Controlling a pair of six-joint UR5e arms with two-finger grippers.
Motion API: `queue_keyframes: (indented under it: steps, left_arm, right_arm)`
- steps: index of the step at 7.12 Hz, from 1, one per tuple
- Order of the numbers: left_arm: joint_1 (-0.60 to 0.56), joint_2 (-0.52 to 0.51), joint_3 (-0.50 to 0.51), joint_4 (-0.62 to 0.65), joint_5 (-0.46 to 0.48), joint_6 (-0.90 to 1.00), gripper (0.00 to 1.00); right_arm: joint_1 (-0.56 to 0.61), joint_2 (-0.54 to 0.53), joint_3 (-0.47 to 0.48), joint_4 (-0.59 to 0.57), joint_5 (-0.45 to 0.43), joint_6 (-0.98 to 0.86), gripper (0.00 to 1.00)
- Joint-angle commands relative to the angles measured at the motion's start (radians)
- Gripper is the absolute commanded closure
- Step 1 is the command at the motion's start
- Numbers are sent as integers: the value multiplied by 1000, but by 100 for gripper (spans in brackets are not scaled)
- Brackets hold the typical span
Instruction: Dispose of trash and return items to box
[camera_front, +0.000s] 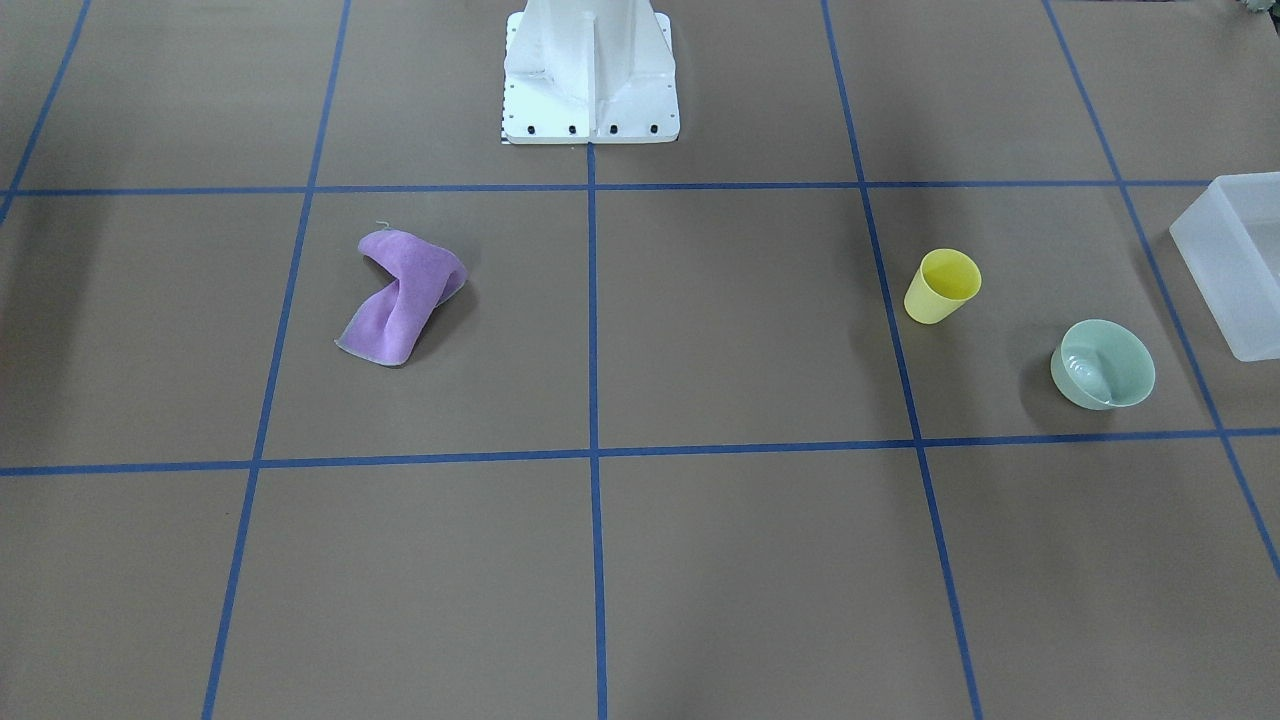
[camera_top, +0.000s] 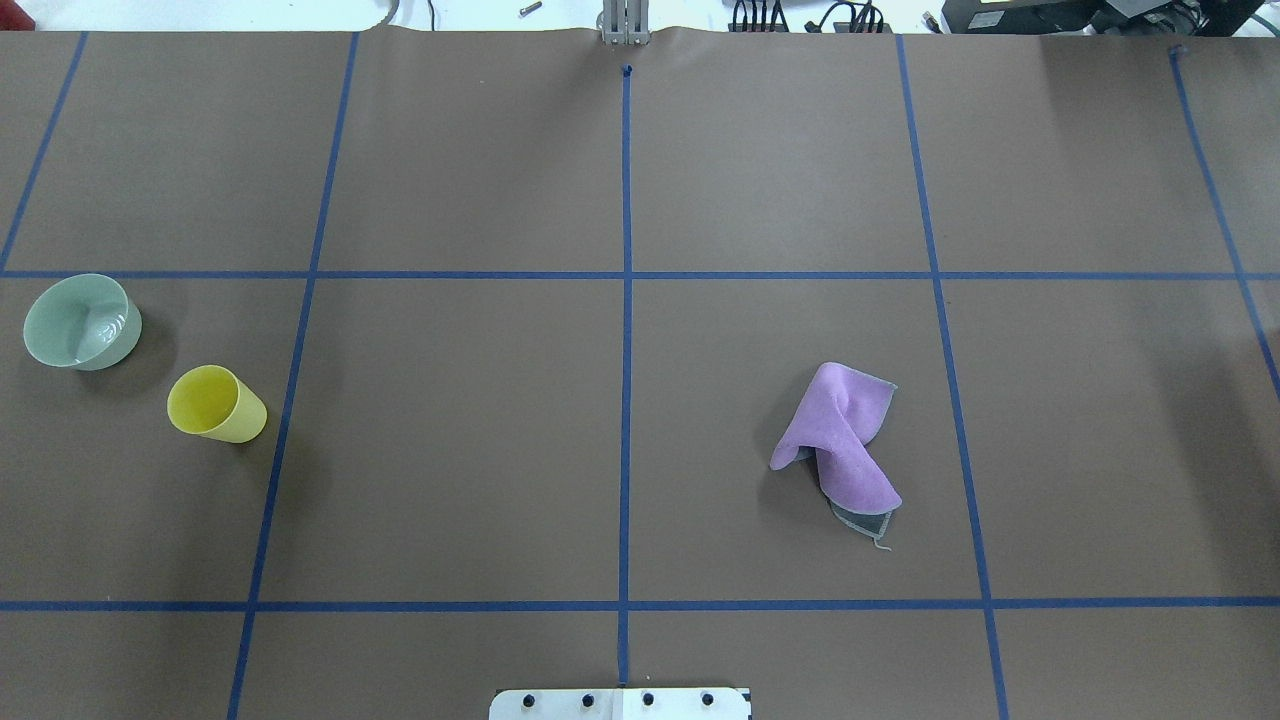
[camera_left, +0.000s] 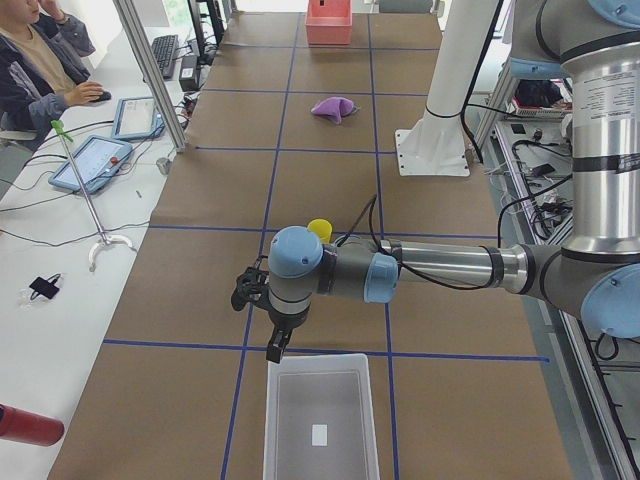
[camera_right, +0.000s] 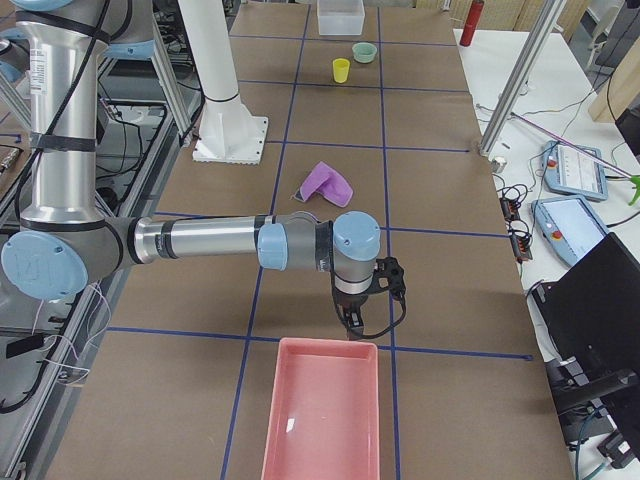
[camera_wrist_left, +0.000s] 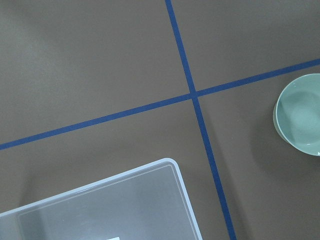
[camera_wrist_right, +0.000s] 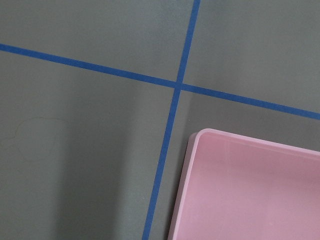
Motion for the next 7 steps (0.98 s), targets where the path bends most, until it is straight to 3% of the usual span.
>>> queue_keyframes:
  steps: [1, 7]
  left_arm:
    - [-1, 22, -1, -58, -22, 18, 2]
    - [-1, 39, 3, -108, -15, 10, 2]
  right_arm:
    - [0, 0, 3, -1, 3, 0, 0]
    - [0, -13, -17, 0, 3, -17, 0]
